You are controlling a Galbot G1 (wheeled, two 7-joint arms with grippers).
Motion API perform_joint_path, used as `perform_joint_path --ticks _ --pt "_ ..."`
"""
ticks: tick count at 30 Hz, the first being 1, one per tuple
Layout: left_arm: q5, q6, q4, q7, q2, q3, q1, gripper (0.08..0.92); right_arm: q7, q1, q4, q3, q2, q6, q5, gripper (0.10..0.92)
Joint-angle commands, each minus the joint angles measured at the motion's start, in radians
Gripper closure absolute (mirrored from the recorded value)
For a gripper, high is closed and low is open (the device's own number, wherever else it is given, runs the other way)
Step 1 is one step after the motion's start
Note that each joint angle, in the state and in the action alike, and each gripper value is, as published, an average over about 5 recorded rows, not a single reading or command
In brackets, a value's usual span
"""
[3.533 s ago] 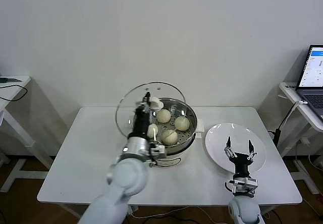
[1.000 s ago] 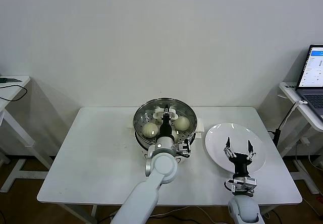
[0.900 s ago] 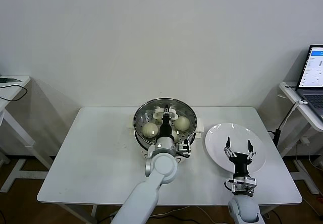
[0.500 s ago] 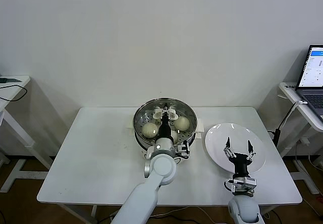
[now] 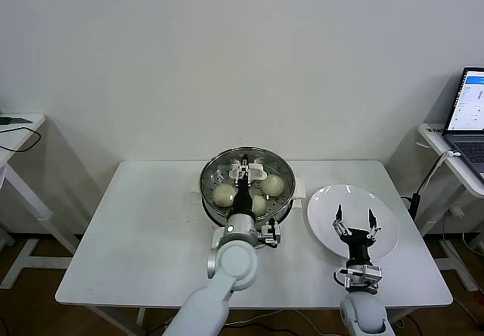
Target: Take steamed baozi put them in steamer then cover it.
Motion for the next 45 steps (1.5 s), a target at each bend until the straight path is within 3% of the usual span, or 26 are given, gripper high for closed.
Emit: perform_joint_path --ticks 1,6,9,15,18,24,30,45 --pt "-0.103 0.024 -0.268 0.005 0.131 -0.015 0.090 0.307 0.003 0.000 0.007 0.003 -0.004 -0.009 -0.006 0.203" --pt "-0.255 0.032 -0.406 -0.018 0.235 -0.121 0.154 0.192 0.030 -0.009 0.033 -0.006 -0.016 -0.079 0.003 0.203" --pt "-0.447 0.001 -0.441 -0.096 0.294 -0.239 0.204 0.179 0.034 -0.017 0.049 -0.010 -0.022 -0.108 0.012 0.203" --pt "-1.005 -0.240 -0.319 -0.381 0.272 -0.508 0.269 0.177 -0.009 -0.049 0.100 -0.005 -0.026 -0.130 0.078 0.203" --pt "-1.214 -0.402 -0.243 -0.423 0.266 -0.607 0.314 0.177 -0.023 -0.066 0.114 0.000 -0.028 -0.116 0.101 0.203" --pt "-1.612 -0.633 -0.105 -0.248 0.280 -0.698 0.366 0.177 -0.023 -0.083 0.116 0.004 -0.031 -0.110 0.110 0.203" --pt "-1.718 -0.694 -0.031 -0.135 0.273 -0.708 0.363 0.177 -0.022 -0.097 0.112 -0.004 -0.018 -0.104 0.098 0.203" --pt "-1.691 -0.727 -0.020 -0.112 0.265 -0.685 0.380 0.177 -0.033 -0.111 0.120 0.007 -0.014 -0.108 0.091 0.203"
